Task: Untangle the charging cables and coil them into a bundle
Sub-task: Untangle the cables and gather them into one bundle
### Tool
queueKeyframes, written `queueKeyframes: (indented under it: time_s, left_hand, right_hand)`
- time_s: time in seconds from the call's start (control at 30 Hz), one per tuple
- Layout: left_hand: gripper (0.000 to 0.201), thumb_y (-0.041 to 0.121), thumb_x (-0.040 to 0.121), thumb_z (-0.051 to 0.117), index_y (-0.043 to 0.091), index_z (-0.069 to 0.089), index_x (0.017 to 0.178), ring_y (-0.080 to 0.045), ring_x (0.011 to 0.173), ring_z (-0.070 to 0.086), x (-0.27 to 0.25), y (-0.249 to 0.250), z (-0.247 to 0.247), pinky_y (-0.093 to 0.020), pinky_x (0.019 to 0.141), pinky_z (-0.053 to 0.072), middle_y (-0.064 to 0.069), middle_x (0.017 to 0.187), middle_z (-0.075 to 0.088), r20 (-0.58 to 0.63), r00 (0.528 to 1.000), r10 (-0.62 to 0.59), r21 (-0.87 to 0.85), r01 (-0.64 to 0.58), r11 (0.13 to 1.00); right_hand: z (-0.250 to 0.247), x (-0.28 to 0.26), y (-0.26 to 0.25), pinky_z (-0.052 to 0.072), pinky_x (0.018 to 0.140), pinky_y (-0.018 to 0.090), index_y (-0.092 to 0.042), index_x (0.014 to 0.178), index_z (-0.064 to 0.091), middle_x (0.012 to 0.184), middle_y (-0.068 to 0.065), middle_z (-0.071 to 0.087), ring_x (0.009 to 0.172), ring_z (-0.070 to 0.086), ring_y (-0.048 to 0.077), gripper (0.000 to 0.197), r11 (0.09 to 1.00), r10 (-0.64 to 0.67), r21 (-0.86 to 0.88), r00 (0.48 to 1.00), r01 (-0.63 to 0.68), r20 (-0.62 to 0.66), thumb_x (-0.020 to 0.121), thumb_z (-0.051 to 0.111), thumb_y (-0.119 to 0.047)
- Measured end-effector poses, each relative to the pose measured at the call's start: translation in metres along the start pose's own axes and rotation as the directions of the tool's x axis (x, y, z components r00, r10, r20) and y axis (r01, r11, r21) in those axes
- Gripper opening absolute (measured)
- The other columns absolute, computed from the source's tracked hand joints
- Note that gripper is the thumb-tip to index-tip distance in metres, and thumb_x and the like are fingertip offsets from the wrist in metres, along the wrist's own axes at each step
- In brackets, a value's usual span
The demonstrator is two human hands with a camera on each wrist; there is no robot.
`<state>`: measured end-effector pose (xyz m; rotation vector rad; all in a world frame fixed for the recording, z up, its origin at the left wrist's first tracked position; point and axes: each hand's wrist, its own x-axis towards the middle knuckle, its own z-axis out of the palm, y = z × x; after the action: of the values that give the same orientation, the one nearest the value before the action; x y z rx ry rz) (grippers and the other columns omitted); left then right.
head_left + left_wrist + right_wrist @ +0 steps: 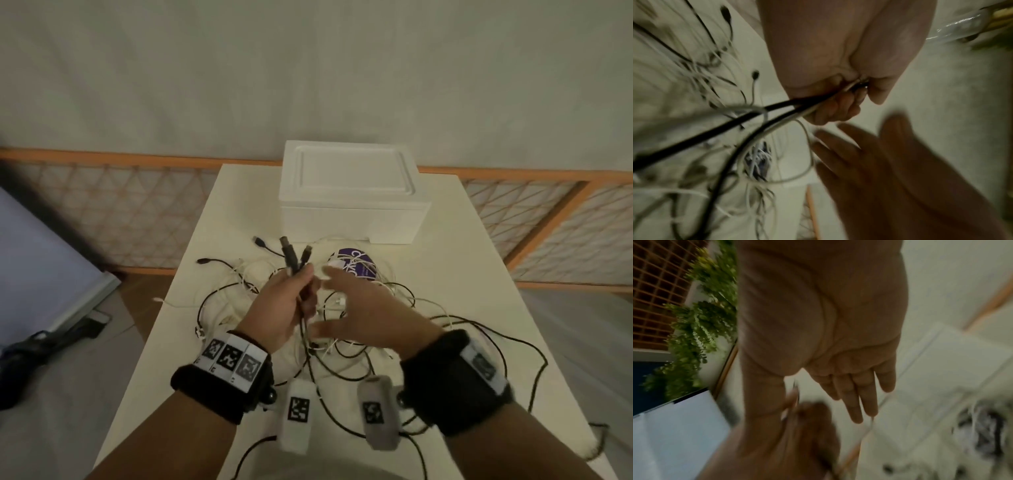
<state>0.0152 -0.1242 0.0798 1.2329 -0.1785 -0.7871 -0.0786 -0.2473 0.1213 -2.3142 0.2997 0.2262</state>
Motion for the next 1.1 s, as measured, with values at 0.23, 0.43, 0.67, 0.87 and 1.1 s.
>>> queueKeyframes:
  time_s: [0.23, 0.43, 0.67, 0.87, 1.1]
  left_hand:
    - [0.039, 0.039, 0.098, 0.042, 0.018, 0.036, 0.066, -0.009, 0.037, 0.030, -0.011, 0.037, -0.022, -0.020, 0.039, 0.028, 0.005, 0.048, 0.030, -0.150, 0.988, 0.020, -0.260, -0.059, 0.964]
    - [0.033, 0.029, 0.093, 0.039, 0.023, 0.027, 0.063, -0.004, 0.028, 0.024, -0.013, 0.037, -0.137, -0.014, 0.033, 0.014, 0.009, 0.041, 0.029, -0.465, 0.883, -0.066, -0.352, -0.116, 0.929]
    - [0.036, 0.031, 0.100, 0.028, 0.024, 0.030, 0.064, -0.005, 0.030, 0.026, -0.031, 0.001, -0.176, -0.015, 0.035, 0.017, 0.007, 0.052, 0.027, -0.578, 0.798, -0.168, -0.384, -0.085, 0.919]
    - [0.034, 0.022, 0.097, 0.038, 0.021, 0.032, 0.064, -0.010, 0.038, 0.032, -0.028, -0.004, -0.131, -0.026, 0.054, 0.026, 0.006, 0.050, 0.031, -0.391, 0.908, -0.152, -0.485, -0.063, 0.872]
    - [0.027, 0.014, 0.101, 0.035, 0.013, 0.049, 0.078, -0.010, 0.048, 0.044, -0.030, -0.007, -0.085, -0.026, 0.065, 0.036, 0.003, 0.056, 0.046, -0.265, 0.962, -0.060, -0.477, -0.076, 0.876]
  right_hand:
    - [0.017, 0.004, -0.006, 0.051, 0.064, 0.027, -0.016, 0.112, 0.059, 0.069, -0.004, 0.060, 0.061, 0.058, 0.013, 0.025, 0.991, -0.085, 0.114, 0.986, 0.069, 0.142, 0.093, 0.058, -0.032]
    - [-0.011, -0.036, 0.026, 0.043, 0.066, 0.031, -0.018, 0.067, 0.049, 0.062, -0.003, 0.049, 0.065, 0.049, 0.015, 0.053, 0.902, -0.034, -0.431, 0.992, -0.021, -0.119, 0.089, 0.035, -0.064]
    - [-0.003, -0.060, 0.090, 0.035, 0.055, 0.030, -0.018, 0.059, 0.042, 0.056, -0.002, 0.046, 0.063, 0.048, 0.017, 0.062, 0.742, 0.158, -0.594, 0.943, -0.310, -0.294, 0.089, 0.022, -0.069]
    - [0.008, -0.061, 0.141, 0.046, 0.071, 0.032, -0.024, 0.064, 0.044, 0.064, -0.007, 0.048, 0.079, 0.059, 0.018, 0.059, 0.719, 0.322, -0.543, 0.900, -0.434, -0.293, 0.087, 0.012, -0.067]
    - [0.023, -0.042, 0.113, 0.041, 0.093, 0.035, -0.028, 0.123, 0.053, 0.122, -0.003, 0.057, 0.116, 0.052, 0.019, 0.043, 0.745, 0.218, -0.575, 0.938, -0.338, -0.269, 0.090, 0.046, -0.055]
